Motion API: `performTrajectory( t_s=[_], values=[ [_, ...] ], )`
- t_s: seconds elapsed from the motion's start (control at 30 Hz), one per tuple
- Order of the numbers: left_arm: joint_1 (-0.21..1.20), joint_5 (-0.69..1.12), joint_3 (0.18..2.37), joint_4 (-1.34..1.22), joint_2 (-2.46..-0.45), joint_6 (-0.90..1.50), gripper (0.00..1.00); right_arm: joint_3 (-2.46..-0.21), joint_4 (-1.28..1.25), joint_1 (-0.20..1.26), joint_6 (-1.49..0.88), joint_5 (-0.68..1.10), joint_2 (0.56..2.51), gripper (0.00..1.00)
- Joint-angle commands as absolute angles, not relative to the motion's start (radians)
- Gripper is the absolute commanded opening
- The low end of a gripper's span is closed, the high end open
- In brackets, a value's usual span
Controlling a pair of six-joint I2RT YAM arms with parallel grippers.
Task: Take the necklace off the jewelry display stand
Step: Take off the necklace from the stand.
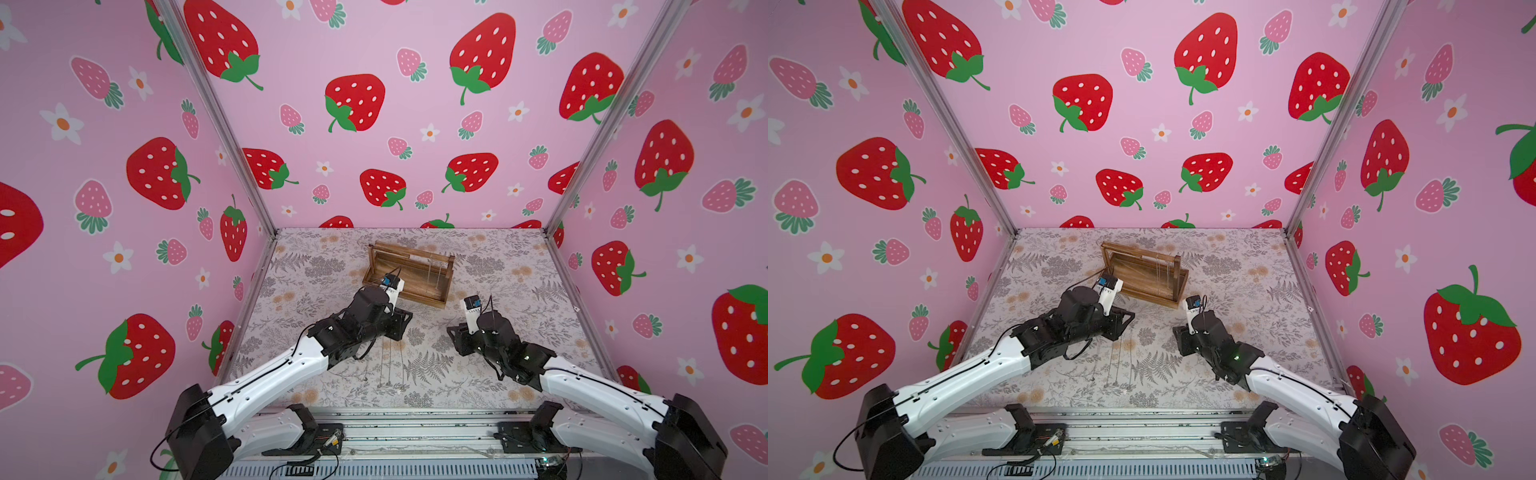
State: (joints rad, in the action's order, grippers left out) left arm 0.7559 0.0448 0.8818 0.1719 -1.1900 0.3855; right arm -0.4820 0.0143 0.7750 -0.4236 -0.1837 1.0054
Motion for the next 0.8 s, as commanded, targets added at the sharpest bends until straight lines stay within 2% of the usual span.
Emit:
performTrajectory(
  t_s=[0.0,0.27,0.57,0.77],
  values=[
    [0.697,0.100,0.935,-0.033,-1.274,0.381,0.34,-0.433,0.010,0.733,-0.460,-0.259,0.951,0.44],
    [0.666,0.205,1.075,-0.120,-1.483,0.340,0.34,-0.423,0.054,0.669,-0.509,-0.268,0.919,0.44],
    [0.661,0.191,1.123,-0.240,-1.570,0.305,0.36,-0.431,0.060,0.664,-0.511,-0.250,0.919,0.44],
    [0.659,0.108,1.184,-0.239,-1.639,0.270,0.34,-0.433,0.057,0.663,-0.509,-0.241,0.919,0.44]
  ],
)
